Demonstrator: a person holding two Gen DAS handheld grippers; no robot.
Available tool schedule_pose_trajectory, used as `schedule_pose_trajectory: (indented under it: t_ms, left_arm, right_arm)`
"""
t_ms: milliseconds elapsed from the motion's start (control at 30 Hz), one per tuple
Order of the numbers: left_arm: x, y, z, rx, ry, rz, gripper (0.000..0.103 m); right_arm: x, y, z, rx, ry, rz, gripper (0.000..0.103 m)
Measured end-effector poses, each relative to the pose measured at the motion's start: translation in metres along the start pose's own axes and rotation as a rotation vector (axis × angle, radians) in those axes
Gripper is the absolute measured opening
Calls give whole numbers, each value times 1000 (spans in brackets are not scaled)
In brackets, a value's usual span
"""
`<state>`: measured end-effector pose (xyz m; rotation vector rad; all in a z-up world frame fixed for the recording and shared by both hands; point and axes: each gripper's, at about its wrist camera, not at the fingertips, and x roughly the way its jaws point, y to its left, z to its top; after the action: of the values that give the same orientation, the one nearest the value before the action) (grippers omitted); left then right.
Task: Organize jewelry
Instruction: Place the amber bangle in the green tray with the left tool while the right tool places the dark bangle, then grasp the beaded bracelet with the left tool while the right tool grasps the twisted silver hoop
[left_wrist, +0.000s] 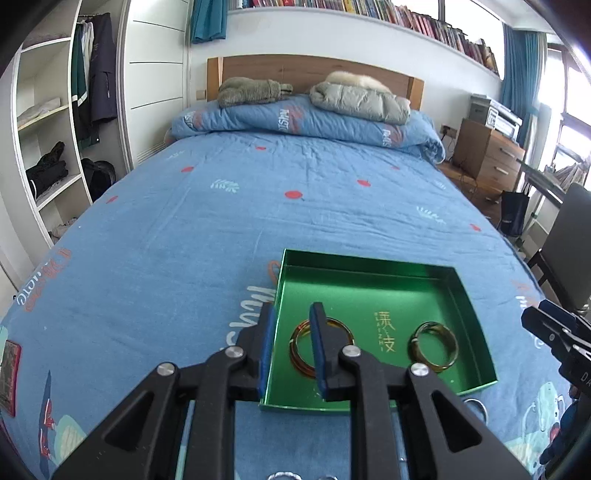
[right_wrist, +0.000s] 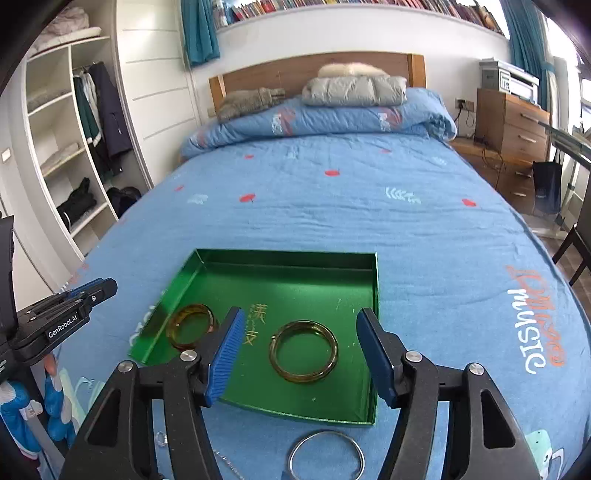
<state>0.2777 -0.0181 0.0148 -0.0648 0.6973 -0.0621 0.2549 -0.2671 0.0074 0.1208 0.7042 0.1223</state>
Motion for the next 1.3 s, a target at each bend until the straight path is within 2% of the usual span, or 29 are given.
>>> schedule_pose_trajectory:
  t_ms: [100, 267, 367, 533, 667, 800, 1100, 1233, 1300]
  left_arm:
    - [-42, 9, 0, -26, -32, -31, 18]
    - [-105, 9, -12, 38, -52, -86, 18]
    - [-135, 12, -26, 38, -73, -99, 18]
    - [-170, 21, -47, 20, -84, -181, 18]
    - [-183, 23, -58, 28, -73, -213, 18]
    - [-190, 28, -68, 37, -73, -190, 18]
    - [-181, 54, -103, 44, -57, -37, 18]
    - [-171, 63, -124, 25, -34, -12, 18]
    - [-161, 64, -135, 18, -5, -20, 18]
  right_arm:
    - [-48, 10, -5, -14, -67, 7, 72]
    - [-109, 17, -24, -2, -127, 17, 75]
    - [-138, 19, -37, -6, -142, 3, 77]
    - [-175, 20, -59, -16, -164, 9, 78]
    - [-192, 21, -73, -37, -173, -5, 79]
    - [-196, 14, -85, -32, -159, -22, 79]
    - [-186, 6, -123, -33, -104, -74, 82]
    - [-177, 2, -138, -19, -74, -56, 82]
    - [-169, 0, -147, -7, -54, -39, 75]
